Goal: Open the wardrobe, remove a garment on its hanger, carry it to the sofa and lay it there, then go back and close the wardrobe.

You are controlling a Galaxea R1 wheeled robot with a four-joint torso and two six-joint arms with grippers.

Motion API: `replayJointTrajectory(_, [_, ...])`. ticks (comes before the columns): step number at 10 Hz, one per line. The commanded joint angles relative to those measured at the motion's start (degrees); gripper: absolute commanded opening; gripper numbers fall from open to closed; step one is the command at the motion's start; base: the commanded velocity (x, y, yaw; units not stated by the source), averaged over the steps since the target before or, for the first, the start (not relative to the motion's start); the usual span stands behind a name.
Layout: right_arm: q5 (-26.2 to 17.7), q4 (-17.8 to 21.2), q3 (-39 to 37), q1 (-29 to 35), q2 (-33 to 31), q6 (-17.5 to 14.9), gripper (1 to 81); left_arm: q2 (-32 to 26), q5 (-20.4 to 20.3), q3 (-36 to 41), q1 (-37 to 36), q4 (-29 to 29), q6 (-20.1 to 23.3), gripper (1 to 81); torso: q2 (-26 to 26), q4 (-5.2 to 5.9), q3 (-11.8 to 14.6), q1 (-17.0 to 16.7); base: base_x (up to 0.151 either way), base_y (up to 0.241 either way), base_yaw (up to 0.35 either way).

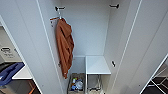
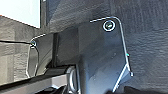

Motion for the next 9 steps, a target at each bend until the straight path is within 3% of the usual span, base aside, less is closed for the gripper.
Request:
replayJointTrajectory(1, [6.6, 0.1, 7.7, 2.4, -14.6, 1.6, 81.1, -20.0, -1.9, 13.6, -2.9, -1.4, -6.4, 81.1, 0.0, 0.00, 0.0, 0.0, 0.000, 0.000, 0.000])
replayJointTrajectory(2, [9.0, 0.9, 7.2, 2.7, -17.2, 4.4, 81.1, -23.3, -3.6, 14.7, -3.3, -1.5, -9.0, 81.1, 0.0, 0.00, 0.0, 0.0, 0.000, 0.000, 0.000])
replayJointTrajectory(4, [14.9, 0.8, 3.1, 4.3, -20.4, 14.2, 81.1, -28.7, -6.4, 14.3, -5.1, -1.5, -17.3, 81.1, 0.0, 0.00, 0.0, 0.0, 0.000, 0.000, 0.000])
replayJointTrajectory(7, [15.8, 0.3, -3.4, 10.5, -20.2, 25.5, 81.1, -34.1, -6.8, 13.8, -12.0, -1.4, -29.7, 81.1, 0.0, 0.00, 0.0, 0.0, 0.000, 0.000, 0.000])
replayJointTrajectory(9, [15.7, 0.2, -1.0, 15.6, -22.2, 29.4, 81.1, -34.9, -6.6, 14.3, -18.1, -1.4, -34.1, 81.1, 0.0, 0.00, 0.0, 0.0, 0.000, 0.000, 0.000])
